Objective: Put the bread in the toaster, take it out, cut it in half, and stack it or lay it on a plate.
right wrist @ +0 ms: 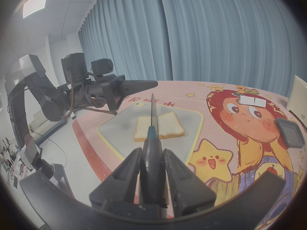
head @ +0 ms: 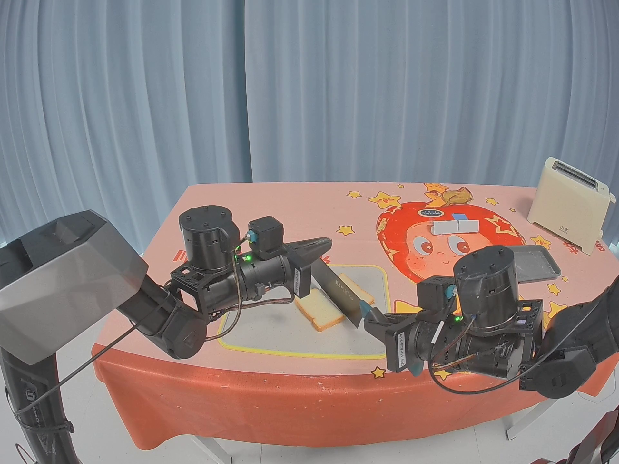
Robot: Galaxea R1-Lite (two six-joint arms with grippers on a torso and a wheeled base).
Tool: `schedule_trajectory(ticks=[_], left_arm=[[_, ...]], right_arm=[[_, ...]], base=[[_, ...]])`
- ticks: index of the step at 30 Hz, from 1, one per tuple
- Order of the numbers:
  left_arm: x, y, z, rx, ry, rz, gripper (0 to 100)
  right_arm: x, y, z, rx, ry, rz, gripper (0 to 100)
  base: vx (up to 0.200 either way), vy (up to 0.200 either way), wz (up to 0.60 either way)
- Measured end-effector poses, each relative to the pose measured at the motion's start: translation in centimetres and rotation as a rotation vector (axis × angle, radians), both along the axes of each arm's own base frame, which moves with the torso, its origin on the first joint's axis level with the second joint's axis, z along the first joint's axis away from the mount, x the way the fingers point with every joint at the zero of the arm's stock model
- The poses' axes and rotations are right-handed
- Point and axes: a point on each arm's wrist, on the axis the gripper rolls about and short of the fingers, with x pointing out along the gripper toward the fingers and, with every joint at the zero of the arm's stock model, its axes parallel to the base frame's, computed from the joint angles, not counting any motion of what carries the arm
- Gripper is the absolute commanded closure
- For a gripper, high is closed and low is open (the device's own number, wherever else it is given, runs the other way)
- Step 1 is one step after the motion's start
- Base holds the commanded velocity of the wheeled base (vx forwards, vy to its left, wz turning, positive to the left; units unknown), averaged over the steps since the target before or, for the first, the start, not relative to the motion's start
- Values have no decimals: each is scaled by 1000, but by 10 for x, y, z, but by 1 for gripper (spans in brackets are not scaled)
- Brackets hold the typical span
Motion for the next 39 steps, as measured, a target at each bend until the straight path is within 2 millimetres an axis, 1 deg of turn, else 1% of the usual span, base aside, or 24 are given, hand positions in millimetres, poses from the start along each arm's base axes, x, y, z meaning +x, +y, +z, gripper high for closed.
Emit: schedule_trajectory(ticks=[3, 9, 21, 30, 35, 39], left_arm=[[-4, 2, 5, -2, -4, 0, 100], [-13, 8, 5, 5, 8, 3, 100], [-26, 18, 19, -6, -15, 14, 100], [-43, 29, 29, -5, -14, 37, 100], [-50, 39, 34, -5, -16, 61, 100], [-60, 52, 37, -2, -12, 86, 100]], right_arm=[[0, 0, 0, 0, -1, 0, 100], [0, 0, 0, 2, -2, 1, 100], [-1, 1, 0, 1, -2, 4, 100], [0, 0, 1, 1, -3, 1, 100], [0, -1, 3, 6, -8, -1, 100], [0, -1, 4, 12, -11, -3, 100]], base=[[0, 0, 0], [0, 0, 0], [0, 0, 0], [0, 0, 0], [0, 0, 0], [0, 0, 0]])
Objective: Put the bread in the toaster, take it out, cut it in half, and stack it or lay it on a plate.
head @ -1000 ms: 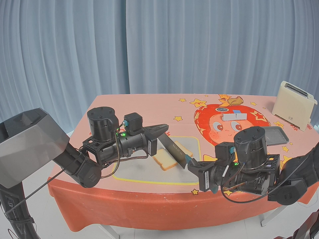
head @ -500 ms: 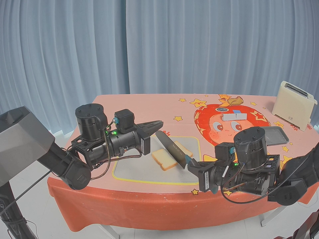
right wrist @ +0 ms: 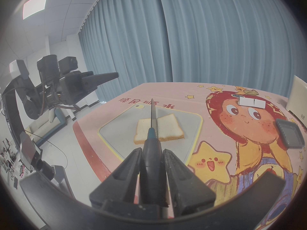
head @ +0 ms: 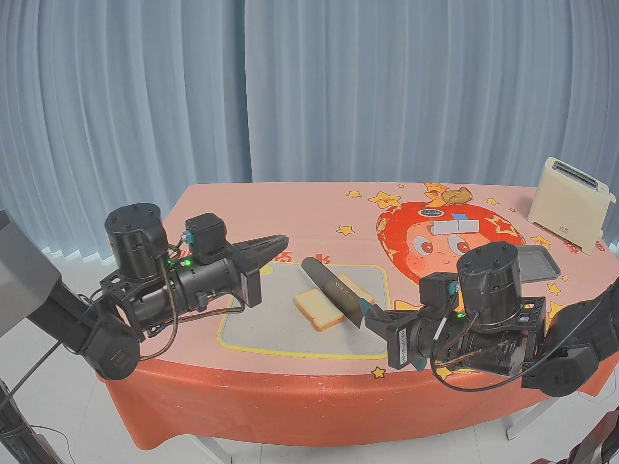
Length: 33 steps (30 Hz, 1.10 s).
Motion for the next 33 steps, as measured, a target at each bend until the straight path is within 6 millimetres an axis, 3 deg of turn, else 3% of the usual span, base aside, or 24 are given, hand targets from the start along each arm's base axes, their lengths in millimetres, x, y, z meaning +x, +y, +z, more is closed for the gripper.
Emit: schedule_trajectory(ticks=[11, 33], left_arm=[[-41, 36, 7, 10, 15, 85, 100], [-155, 113, 24, -44, -123, 303, 100]], right_arm=[[3, -1, 2, 6, -4, -9, 100], [9, -5, 9, 51, -58, -28, 100]], base=[[0, 0, 0], [0, 0, 0]])
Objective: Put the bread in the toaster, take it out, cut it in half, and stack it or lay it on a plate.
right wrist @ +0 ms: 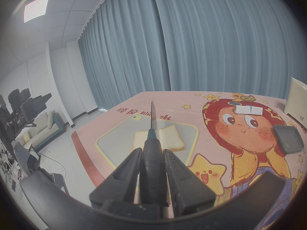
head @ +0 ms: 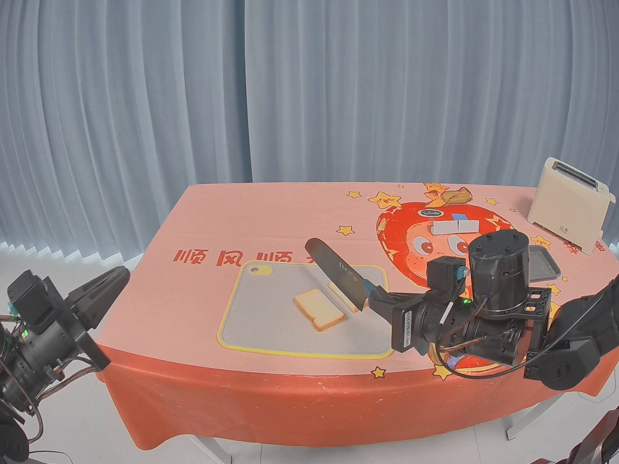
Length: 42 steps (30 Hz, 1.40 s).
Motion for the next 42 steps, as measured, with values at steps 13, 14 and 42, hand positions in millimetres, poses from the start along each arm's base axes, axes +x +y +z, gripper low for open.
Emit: schedule_trajectory(ticks=[13, 14, 42], left_arm=[[-72, 22, -21, 11, 79, 94, 100], [-78, 23, -23, 12, 87, 101, 100], [-159, 37, -86, -1, 85, 487, 100]], right_arm=[[2, -1, 3, 13, -14, -6, 100], [2, -1, 4, 14, -16, -6, 100], [-6, -9, 23, 52, -68, -5, 100]], base=[[0, 0, 0], [0, 0, 0], [0, 0, 0]])
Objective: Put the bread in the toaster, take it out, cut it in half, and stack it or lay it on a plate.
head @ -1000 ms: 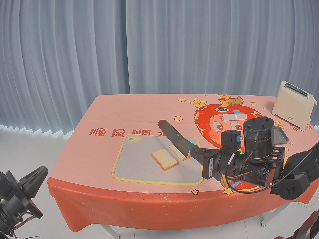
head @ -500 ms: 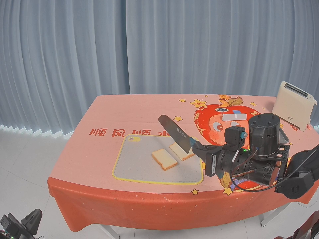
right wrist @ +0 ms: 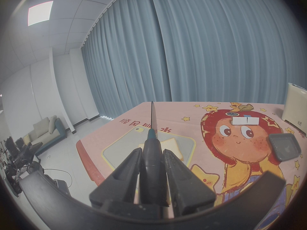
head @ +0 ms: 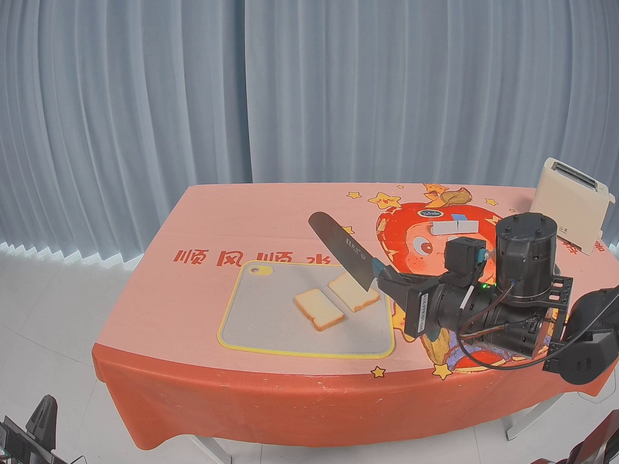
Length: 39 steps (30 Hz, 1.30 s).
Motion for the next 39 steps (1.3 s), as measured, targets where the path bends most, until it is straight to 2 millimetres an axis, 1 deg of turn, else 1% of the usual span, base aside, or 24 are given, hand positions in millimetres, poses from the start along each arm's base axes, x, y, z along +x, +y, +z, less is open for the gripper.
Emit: schedule_trajectory(ticks=[20, 39], left_arm=[[-1, 0, 0, -16, -7, 19, 100], [0, 0, 0, -16, -5, 18, 100]], right_arm=[[-9, -5, 11, 25, -28, 7, 100], [-12, -3, 11, 23, -26, 21, 100]], base=[[0, 0, 0], [0, 0, 0]])
